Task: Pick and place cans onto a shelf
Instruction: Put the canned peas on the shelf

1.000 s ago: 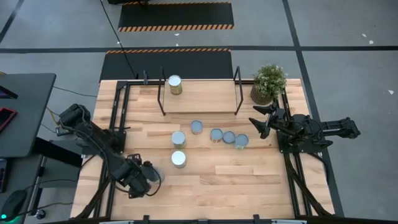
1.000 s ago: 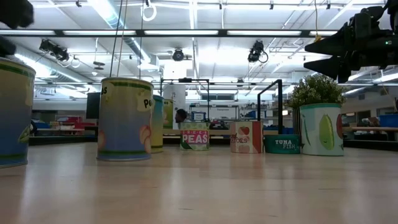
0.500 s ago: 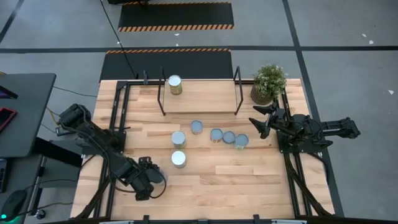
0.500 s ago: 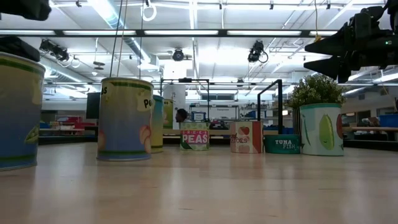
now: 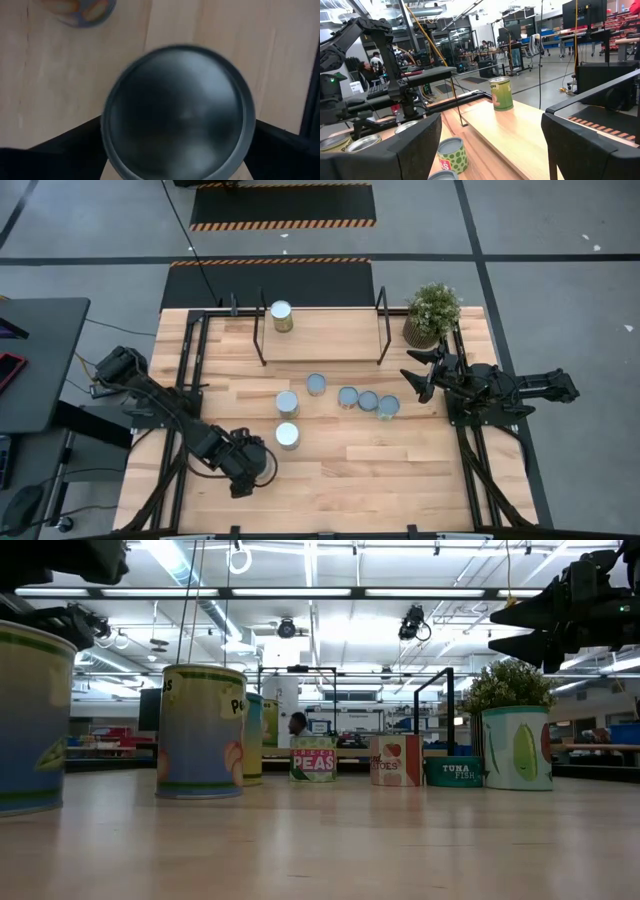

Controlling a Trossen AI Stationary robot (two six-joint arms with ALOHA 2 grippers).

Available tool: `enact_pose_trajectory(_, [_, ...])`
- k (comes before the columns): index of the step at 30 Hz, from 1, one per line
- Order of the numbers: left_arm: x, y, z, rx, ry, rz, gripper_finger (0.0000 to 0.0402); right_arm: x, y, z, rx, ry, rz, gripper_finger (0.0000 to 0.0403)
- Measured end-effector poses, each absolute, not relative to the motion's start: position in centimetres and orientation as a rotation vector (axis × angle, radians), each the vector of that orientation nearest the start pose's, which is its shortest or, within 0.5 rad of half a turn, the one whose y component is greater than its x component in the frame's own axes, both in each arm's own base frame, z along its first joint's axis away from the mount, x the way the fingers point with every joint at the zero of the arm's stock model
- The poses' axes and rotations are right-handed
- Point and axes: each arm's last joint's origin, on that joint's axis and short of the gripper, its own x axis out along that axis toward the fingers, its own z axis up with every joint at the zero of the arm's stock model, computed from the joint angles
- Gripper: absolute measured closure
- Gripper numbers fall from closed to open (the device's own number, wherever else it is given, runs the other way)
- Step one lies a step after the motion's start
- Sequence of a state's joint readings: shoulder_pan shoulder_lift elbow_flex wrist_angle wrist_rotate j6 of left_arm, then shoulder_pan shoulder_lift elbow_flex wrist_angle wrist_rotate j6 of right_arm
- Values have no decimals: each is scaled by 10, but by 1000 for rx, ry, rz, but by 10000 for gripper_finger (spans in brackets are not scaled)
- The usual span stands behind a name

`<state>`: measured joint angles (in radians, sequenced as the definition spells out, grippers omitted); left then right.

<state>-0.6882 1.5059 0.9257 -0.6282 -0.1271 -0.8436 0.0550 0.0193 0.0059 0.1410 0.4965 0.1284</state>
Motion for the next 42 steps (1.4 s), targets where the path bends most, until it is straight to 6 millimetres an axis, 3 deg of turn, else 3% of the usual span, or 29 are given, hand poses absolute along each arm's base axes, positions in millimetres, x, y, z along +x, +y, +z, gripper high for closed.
enact_pose_trajectory(9, [221,-166,194,-301,1215,18,77,95,-9,177,161,-152,-433,53])
enact_pose_trajectory(14, [227,-156,200,-307,1253,42,86,95,-9,177,161,-152,-433,53])
enact_pose_trajectory(22, [243,-129,258,-165,1319,132,87,95,-9,177,161,-152,-433,53])
enact_pose_trajectory(28, [251,-95,302,3,1305,227,87,95,-9,177,161,-152,-433,53])
enact_pose_trajectory(31, [259,-75,313,75,1279,243,87,95,-9,177,161,-152,-433,53])
enact_pose_trajectory(42, [278,34,321,126,1230,354,87,95,-9,177,161,-152,-432,53])
